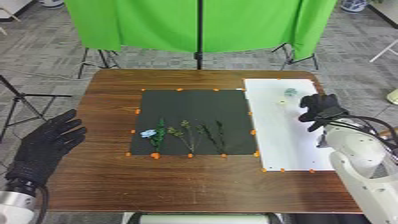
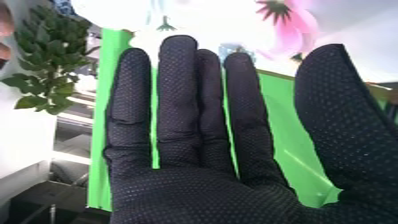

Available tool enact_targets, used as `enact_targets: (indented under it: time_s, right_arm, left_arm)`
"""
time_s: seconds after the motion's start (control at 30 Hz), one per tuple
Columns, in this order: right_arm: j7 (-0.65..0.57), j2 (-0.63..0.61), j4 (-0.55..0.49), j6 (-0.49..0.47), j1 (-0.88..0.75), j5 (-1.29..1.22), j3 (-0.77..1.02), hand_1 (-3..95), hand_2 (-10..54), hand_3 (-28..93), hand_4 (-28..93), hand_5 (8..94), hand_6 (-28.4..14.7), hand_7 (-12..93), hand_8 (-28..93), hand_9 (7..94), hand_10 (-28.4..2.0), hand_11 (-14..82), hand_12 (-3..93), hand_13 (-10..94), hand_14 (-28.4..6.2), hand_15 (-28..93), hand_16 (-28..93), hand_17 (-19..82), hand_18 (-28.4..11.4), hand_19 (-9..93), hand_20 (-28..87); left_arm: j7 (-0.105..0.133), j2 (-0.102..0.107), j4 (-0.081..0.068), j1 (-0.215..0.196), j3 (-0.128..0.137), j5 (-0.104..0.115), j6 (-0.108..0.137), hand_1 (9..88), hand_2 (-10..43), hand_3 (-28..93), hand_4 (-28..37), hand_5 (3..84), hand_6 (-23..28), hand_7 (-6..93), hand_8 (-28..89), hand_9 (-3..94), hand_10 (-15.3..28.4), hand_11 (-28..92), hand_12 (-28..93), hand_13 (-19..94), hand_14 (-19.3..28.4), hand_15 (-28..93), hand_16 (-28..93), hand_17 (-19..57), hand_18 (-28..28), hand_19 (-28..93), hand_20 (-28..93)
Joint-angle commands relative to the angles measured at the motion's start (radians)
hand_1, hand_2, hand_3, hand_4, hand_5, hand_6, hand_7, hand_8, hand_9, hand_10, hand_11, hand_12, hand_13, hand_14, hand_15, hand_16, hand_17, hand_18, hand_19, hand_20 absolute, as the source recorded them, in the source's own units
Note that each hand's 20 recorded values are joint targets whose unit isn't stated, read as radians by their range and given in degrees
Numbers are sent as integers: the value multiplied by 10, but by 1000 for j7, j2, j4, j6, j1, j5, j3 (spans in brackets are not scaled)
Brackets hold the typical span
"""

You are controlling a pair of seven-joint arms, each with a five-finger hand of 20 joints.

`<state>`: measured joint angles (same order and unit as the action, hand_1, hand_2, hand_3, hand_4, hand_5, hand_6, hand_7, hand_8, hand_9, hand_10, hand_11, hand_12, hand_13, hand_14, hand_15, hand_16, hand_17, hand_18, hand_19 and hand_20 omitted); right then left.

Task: Arrange flowers

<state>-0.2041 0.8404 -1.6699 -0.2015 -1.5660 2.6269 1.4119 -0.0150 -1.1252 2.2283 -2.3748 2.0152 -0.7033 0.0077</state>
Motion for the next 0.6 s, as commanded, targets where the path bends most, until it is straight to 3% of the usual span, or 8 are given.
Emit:
enact_targets:
  time_s: [0.03, 0.17, 0.27, 0.33, 0.6]
  right_arm:
    - [-10, -6, 23, -11, 12, 34, -29, 308, -95, 895, -283, 484, -3, 367, -243, 511, -73, 465, 213, 554, -32, 621, 175, 212, -154, 691, 316]
    - [-10, -2, 36, -14, 24, 39, -48, 320, -95, 892, -283, 503, 4, 380, -248, 554, -70, 472, 218, 586, -28, 631, 191, 218, -155, 703, 334]
    - [-17, -4, 54, 19, 38, 32, -75, 377, -95, 834, -283, 541, 12, 410, -235, 632, -40, 348, 349, 639, -8, 577, 291, 239, -152, 709, 353]
    - [-6, -2, 55, 21, 35, 28, -71, 431, -95, 813, -282, 566, 3, 515, -172, 725, -23, 269, 428, 699, 7, 537, 349, 263, -149, 719, 361]
    - [46, 8, 52, 81, 34, 40, -62, 485, -95, 840, -283, 711, 7, 530, -147, 861, -16, 224, 472, 808, 9, 522, 367, 317, -147, 754, 371]
  left_arm:
    - [-3, -11, 5, -16, 6, -2, 3, 269, 18, 713, -278, 347, 39, 247, -135, 275, 124, 326, 135, 218, 146, 503, -48, -84, 210, 501, 63]
    - [-6, -9, 4, -10, 10, -1, 6, 269, 18, 712, -278, 347, 39, 247, -134, 275, 124, 325, 135, 218, 146, 502, -48, -83, 209, 500, 63]
    - [-8, -10, 4, -9, 11, -2, 5, 269, 18, 712, -278, 347, 39, 246, -134, 275, 125, 325, 135, 217, 147, 502, -48, -83, 209, 500, 63]
    - [-9, -10, 5, -9, 14, -2, 5, 269, 18, 712, -278, 347, 40, 246, -134, 275, 124, 326, 135, 218, 147, 502, -48, -83, 209, 500, 63]
    - [-12, -10, 6, -8, 23, -4, 3, 270, 19, 711, -278, 347, 40, 247, -134, 275, 124, 325, 135, 218, 146, 502, -48, -84, 210, 501, 63]
